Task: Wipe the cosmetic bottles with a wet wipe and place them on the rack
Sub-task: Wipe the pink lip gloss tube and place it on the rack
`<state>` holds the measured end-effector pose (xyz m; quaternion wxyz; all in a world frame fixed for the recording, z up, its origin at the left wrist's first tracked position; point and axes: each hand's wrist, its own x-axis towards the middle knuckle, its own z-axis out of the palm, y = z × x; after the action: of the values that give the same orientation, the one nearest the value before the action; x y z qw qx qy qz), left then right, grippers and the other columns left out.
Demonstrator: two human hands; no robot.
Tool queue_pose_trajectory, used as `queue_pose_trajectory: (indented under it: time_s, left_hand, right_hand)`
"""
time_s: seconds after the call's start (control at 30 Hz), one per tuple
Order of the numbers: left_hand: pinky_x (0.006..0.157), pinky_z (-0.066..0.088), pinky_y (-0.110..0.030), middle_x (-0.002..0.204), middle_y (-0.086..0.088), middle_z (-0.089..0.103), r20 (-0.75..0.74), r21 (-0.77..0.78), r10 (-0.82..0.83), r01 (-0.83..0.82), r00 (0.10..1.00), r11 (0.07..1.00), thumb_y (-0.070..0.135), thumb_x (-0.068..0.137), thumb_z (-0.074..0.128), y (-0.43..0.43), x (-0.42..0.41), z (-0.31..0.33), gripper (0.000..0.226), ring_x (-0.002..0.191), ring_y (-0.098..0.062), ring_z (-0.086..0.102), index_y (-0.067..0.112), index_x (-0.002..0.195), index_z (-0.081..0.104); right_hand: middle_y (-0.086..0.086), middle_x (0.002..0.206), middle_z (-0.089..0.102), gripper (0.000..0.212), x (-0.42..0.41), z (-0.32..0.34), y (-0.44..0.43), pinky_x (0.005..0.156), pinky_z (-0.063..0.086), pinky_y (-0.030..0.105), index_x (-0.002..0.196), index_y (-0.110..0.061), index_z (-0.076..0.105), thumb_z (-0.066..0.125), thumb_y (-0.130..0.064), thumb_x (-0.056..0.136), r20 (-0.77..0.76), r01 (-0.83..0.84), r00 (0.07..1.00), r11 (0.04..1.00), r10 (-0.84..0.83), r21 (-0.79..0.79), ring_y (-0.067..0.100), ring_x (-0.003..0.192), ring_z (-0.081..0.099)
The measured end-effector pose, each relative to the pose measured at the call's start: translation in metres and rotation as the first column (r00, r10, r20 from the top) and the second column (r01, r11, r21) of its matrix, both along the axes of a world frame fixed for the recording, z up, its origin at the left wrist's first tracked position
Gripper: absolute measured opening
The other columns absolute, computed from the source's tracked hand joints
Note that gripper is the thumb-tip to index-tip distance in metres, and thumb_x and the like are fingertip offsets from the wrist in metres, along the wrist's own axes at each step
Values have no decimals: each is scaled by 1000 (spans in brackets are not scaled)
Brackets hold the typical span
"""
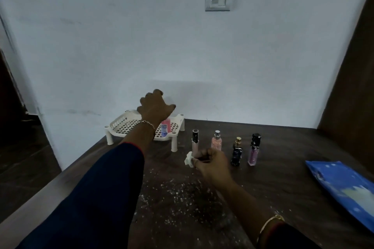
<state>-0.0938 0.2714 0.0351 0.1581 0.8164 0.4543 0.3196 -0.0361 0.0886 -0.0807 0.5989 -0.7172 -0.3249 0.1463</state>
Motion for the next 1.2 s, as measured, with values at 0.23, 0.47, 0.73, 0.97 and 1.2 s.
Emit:
queue_pose_trajectory:
  time_s: [0.23, 0.47, 0.73, 0.97, 1.2]
  left_hand:
    - [92, 26, -41, 111, 8, 64, -106, 138, -234, 247, 967, 959, 44, 76, 64, -85, 40, 25, 19, 113, -21, 52, 32, 91, 67]
    - [90, 22, -41, 100, 15, 68, -243, 73, -474, 503, 846, 861, 33, 82, 64, -151, 81, 11, 14, 103, -10, 58, 32, 94, 72]
    - [93, 20, -42, 109, 15, 61, -323, 129, -429, 488, 844, 863, 35, 83, 60, -163, 116, -16, 16, 113, -12, 51, 36, 97, 68]
    - [92, 17, -40, 103, 20, 63, -147, 96, -469, 484, 871, 869, 28, 79, 62, -141, 120, -24, 24, 105, -4, 52, 40, 100, 64]
    - [102, 21, -44, 97, 21, 67, -104, 62, -524, 531, 845, 845, 27, 81, 56, -146, 123, -29, 20, 100, -2, 55, 38, 90, 70]
  right_hand:
    - [0, 83, 71, 11, 17, 6, -57, 71, 54, 25, 80, -15, 67, 75, -9, 76, -34, 70, 997, 997, -69, 24, 13, 79, 67]
    - [7, 79, 71, 9, 55, 3, -107, 77, 56, 36, 78, -6, 68, 76, -5, 74, -23, 219, 976, 974, -218, 52, 18, 75, 67]
    - [8, 97, 70, 16, 130, 33, -122, 70, 47, 22, 101, -7, 68, 60, -7, 88, 289, 300, 907, 951, -307, 72, 18, 87, 63]
    - [5, 102, 66, 14, 155, 52, -102, 79, 47, 25, 96, -13, 70, 59, -8, 88, 531, 222, 826, 975, -189, 1, 17, 92, 61]
    - [4, 100, 64, 16, 163, 53, -100, 73, 39, 24, 99, -13, 69, 63, -21, 87, 672, 185, 740, 971, -34, -154, 18, 91, 59]
